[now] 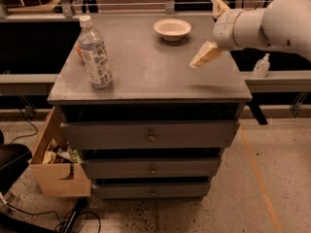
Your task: Move paper bowl near blue plastic bottle
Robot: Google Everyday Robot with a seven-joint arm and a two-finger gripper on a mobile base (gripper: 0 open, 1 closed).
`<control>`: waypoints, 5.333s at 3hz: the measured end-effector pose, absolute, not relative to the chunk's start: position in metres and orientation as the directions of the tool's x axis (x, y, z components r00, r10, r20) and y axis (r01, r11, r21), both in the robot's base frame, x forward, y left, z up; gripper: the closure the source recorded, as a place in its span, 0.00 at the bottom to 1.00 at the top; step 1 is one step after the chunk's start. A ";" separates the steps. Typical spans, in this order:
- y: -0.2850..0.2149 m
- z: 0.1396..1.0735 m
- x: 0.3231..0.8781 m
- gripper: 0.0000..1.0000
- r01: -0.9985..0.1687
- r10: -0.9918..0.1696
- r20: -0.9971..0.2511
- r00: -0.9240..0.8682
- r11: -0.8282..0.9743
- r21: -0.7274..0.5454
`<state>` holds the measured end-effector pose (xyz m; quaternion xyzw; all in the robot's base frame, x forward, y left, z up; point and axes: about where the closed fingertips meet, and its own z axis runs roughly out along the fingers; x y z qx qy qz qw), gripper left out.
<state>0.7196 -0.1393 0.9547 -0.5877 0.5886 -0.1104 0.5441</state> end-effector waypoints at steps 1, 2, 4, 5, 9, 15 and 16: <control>-0.138 0.957 0.730 0.00 -0.553 -0.814 -0.499 0.298 0.279 -0.785; -0.141 0.960 0.747 0.00 -0.531 -0.817 -0.478 0.323 0.261 -0.806; -0.149 0.961 0.791 0.00 -0.493 -0.796 -0.465 0.387 0.248 -0.834; -0.161 0.947 0.829 0.00 -0.470 -0.792 -0.449 0.413 0.237 -0.850; -0.153 0.925 0.915 0.00 -0.311 -0.835 -0.388 0.390 0.277 -0.909; -0.127 0.902 0.939 0.88 -0.306 -0.825 -0.370 0.428 0.253 -0.918; -0.124 0.900 0.940 1.00 -0.309 -0.823 -0.371 0.430 0.252 -0.917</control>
Offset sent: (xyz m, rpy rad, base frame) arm 0.0503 -0.0125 0.0179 -0.0382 -0.1104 0.0229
